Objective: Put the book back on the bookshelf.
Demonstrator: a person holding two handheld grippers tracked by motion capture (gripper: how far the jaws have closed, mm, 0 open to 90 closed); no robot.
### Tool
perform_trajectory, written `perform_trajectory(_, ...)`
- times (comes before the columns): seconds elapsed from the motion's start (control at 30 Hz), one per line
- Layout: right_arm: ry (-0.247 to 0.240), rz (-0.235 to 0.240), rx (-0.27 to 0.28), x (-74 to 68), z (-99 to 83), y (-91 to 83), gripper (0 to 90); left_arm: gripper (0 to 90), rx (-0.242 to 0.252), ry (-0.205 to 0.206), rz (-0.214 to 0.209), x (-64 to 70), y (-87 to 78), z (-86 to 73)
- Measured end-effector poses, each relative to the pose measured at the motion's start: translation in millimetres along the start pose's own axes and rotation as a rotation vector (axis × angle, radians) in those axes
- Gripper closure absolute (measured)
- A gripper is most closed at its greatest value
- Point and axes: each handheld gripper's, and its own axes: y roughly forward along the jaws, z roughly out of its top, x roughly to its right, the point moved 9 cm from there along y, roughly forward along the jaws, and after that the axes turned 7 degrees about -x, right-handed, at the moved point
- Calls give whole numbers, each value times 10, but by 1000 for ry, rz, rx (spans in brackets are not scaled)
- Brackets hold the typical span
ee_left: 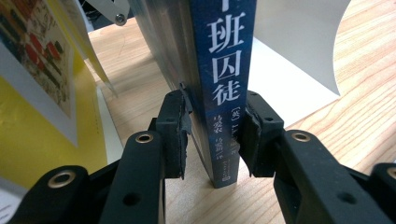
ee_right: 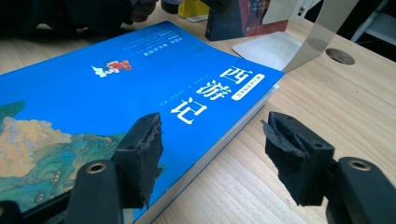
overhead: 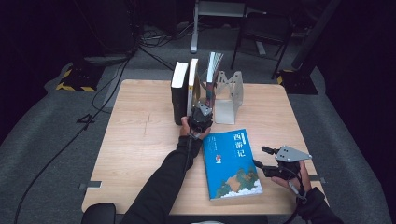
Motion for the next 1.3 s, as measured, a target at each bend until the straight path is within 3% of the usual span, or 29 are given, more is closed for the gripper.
perform_trajectory(0.53, 3, -4, -5, 3, -3, 8, 360, 627, -10, 43, 4, -31, -146, -39)
perform_trajectory(0.63, 5, -1, -6, 1, -6, 13, 360, 622, -11, 67, 1, -23, -181, -53)
perform_trajectory(1.3, 0, -6, -14, -2, -9, 15, 360, 605, -22, 171, -65, 61, -439, -125)
